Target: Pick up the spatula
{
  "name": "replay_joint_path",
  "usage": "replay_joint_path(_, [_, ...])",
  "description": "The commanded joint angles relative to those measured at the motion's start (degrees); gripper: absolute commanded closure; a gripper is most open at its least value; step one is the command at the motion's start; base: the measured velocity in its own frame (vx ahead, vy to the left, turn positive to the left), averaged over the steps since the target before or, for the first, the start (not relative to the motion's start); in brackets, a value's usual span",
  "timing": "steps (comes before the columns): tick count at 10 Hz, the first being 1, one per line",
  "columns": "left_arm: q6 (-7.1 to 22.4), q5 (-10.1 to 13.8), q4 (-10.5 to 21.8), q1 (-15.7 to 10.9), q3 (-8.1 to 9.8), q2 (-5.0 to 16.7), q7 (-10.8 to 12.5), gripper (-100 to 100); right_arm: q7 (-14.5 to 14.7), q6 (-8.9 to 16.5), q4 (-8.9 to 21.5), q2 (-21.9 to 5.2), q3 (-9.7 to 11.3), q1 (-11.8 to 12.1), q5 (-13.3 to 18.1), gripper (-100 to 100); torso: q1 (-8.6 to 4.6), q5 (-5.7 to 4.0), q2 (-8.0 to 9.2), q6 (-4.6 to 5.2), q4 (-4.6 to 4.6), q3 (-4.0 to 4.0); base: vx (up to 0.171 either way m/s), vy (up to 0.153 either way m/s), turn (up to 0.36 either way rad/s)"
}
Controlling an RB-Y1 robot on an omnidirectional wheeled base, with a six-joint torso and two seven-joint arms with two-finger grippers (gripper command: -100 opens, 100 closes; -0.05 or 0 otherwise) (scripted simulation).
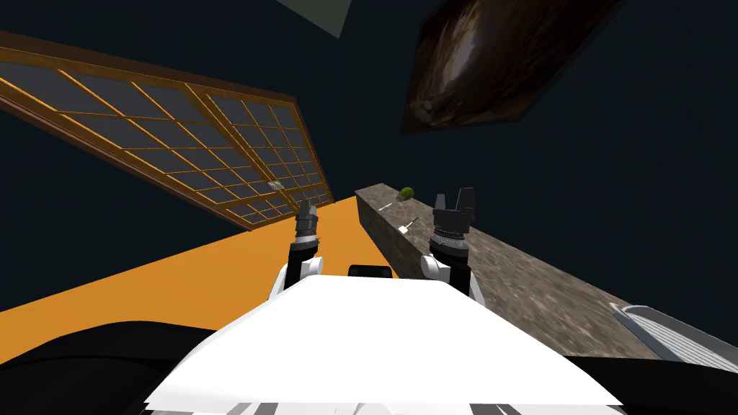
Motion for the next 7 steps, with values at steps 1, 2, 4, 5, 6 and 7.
replay_joint_path(1, [0.00, 0.00, 0.00, 0.00, 0.00, 0.00, 0.00, 0, 0.03, -0.26, -0.18, -2.19, -0.49, 0.41, 1.00, -100, 0.00, 0.00, 0.00, 0.00, 0.00, 0.00, -0.004, 0.003, 0.039])
replay_joint_path(2, [0.00, 0.00, 0.00, 0.00, 0.00, 0.00, 0.00, 0, 0.06, -0.52, -0.37, -3.68, -0.99, 0.84, 2.00, -100, 0.00, 0.00, 0.02, 0.00, 0.00, 0.01, -0.010, 0.006, 0.070])
replay_joint_path(4, [0.00, 0.00, 0.00, 0.00, 0.00, 0.00, 0.00, 0, 0.14, -1.28, -0.94, -6.49, -2.47, 2.09, 4.91, -100, 0.00, 0.00, 0.06, 0.00, 0.01, 0.03, -0.016, 0.007, 0.080])
replay_joint_path(5, [0.00, 0.00, 0.00, 0.00, 0.00, 0.00, 0.00, 0, 0.18, -1.75, -1.29, -7.72, -3.40, 2.88, 6.75, -100, 0.01, 0.00, 0.08, -0.01, 0.02, 0.05, -0.024, 0.010, 0.113])
replay_joint_path(6, [0.00, 0.00, 0.00, -0.01, 0.00, 0.00, 0.00, 0, 0.24, -2.29, -1.69, -8.84, -4.46, 3.79, 8.50, -100, 0.02, 0.01, 0.10, -0.01, 0.02, 0.06, -0.032, 0.014, 0.101])
replay_joint_path(7, [0.00, 0.00, 0.00, -0.01, 0.00, 0.00, 0.00, 0, 0.30, -2.89, -2.11, -9.83, -5.63, 4.79, 10.29, -100, 0.03, 0.01, 0.13, 0.00, 0.03, 0.07, -0.035, 0.015, 0.123])
